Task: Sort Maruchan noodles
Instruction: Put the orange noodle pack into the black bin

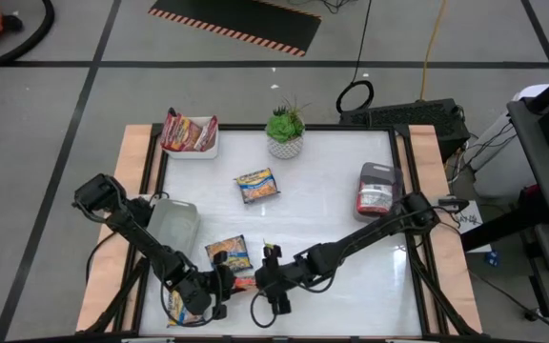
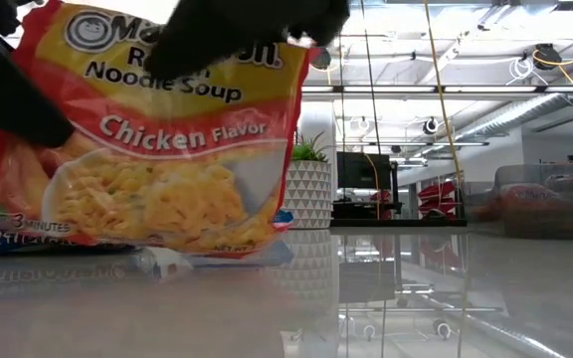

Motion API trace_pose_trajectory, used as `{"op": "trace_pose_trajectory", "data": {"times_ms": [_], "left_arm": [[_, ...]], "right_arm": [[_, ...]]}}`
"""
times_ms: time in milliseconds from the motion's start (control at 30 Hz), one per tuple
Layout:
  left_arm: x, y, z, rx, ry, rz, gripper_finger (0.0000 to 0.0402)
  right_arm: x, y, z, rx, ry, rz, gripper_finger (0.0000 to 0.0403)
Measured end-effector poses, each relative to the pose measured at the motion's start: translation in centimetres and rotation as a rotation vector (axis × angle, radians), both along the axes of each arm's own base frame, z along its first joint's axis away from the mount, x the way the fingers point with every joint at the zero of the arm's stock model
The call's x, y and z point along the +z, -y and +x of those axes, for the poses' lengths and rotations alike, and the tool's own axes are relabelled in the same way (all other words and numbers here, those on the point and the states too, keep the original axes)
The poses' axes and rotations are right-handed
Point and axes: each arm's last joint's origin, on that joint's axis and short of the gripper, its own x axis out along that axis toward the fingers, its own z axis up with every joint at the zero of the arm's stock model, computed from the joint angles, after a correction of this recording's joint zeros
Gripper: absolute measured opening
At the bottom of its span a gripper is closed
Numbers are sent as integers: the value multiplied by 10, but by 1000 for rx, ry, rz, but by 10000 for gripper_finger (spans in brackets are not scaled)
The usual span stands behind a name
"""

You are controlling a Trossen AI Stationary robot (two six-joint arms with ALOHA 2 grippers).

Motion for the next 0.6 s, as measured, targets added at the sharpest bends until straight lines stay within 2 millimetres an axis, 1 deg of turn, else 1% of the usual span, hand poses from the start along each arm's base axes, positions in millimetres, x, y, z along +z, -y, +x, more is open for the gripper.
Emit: {"op": "trace_pose_trajectory", "data": {"times_ms": [100,233,500,600], "left_arm": [[0,1,0,-7,6,3,85],[1,3,-2,-23,11,13,85],[1,3,-2,-13,12,5,85],[1,3,-2,3,10,-19,85]], "right_arm": [[-8,4,1,18,12,51,242],[-9,6,1,15,9,77,220],[-9,11,3,9,12,71,133],[-9,12,4,6,14,72,108]]}}
